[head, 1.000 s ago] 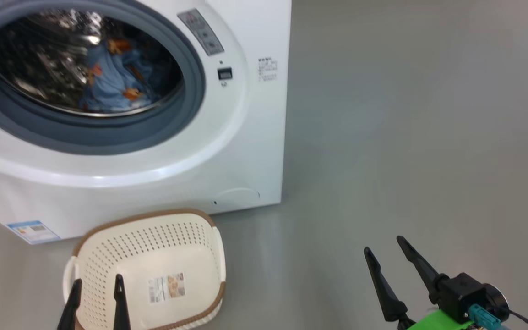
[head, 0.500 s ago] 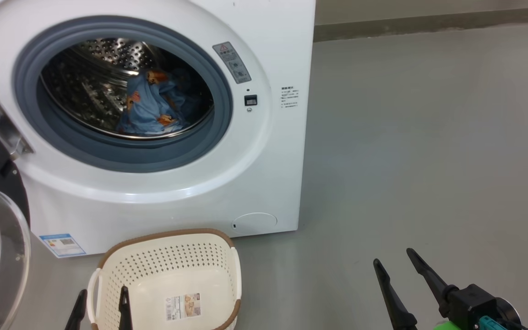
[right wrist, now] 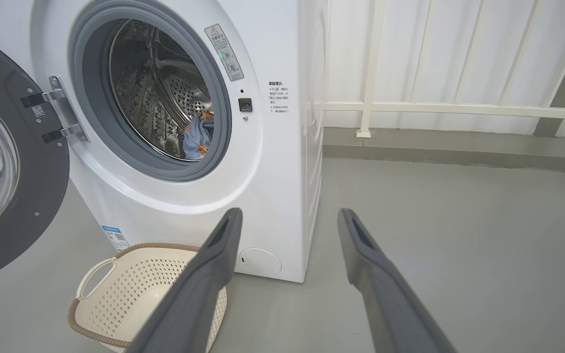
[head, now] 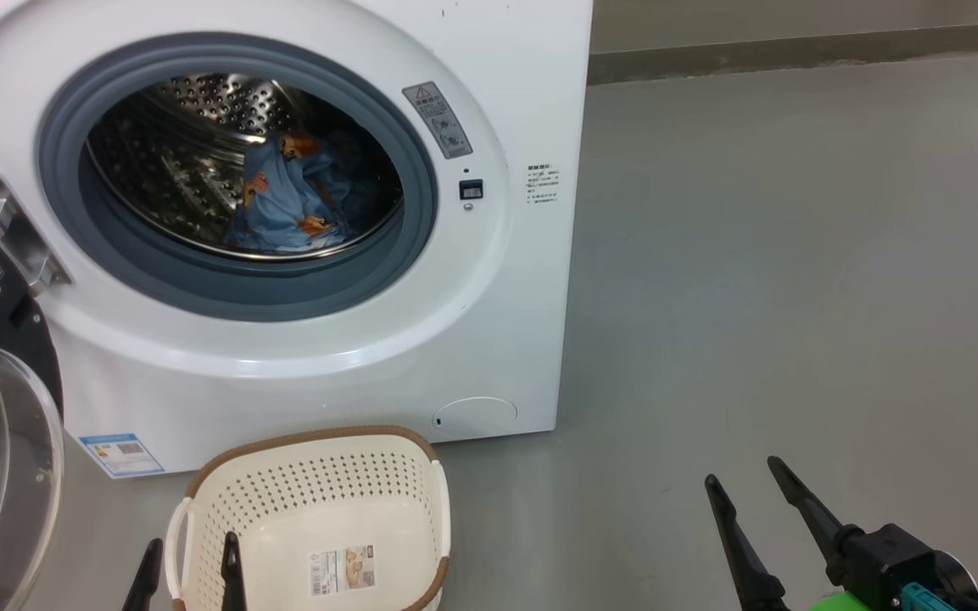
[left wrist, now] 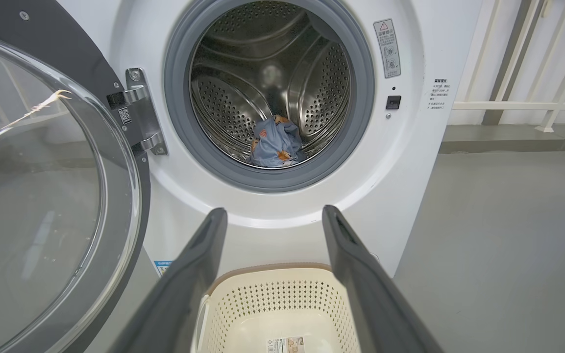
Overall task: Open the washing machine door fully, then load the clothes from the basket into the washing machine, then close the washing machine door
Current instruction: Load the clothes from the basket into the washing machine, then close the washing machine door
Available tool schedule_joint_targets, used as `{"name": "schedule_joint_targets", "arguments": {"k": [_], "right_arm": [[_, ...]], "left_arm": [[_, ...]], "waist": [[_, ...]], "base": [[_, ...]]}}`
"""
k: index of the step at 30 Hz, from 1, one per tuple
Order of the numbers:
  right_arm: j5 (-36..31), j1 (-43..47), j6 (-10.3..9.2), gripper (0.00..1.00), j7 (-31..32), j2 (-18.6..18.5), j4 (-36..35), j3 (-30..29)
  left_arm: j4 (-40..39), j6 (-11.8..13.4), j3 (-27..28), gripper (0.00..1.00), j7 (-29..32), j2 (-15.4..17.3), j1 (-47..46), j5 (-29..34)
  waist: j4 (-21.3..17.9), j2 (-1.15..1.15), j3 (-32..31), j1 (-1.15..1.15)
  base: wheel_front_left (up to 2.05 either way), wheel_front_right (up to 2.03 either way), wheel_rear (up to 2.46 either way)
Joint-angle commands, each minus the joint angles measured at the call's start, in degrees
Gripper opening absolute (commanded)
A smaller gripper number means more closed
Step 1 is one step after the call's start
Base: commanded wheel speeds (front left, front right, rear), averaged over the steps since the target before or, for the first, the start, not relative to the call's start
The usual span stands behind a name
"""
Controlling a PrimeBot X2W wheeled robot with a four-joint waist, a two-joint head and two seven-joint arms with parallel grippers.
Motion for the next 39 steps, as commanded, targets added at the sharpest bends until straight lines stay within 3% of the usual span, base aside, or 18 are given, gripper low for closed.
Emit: {"name": "schedule_joint_targets", "arguments": {"k": [1,23,39], "right_arm": [[-0.63,-0.77,0.35,1.0,-0.11,-0.18,-1.78,1.17],[-0.55,-0.61,0.35,1.0,-0.09,-0.18,-1.84,0.0],[-0.45,-0.7,0.35,1.0,-0.27,-0.18,-1.83,-0.64]], "left_arm": [[-1.57,0.37,1.9,1.0,-0.05,1.01,-1.13,0.61],[-1.05,0.92,1.41,1.0,-0.09,1.08,-2.08,0.62],[-0.82,0.8,1.23,1.0,-0.26,1.79,-2.52,0.59]], "waist": [[-0.04,0.0,0.0,0.0],[-0.45,0.0,-0.09,0.0],[-0.49,0.0,0.5,0.0]], "base": [[0.0,0.0,0.0],[-0.08,0.08,0.0],[-1.47,1.47,0.0]]}}
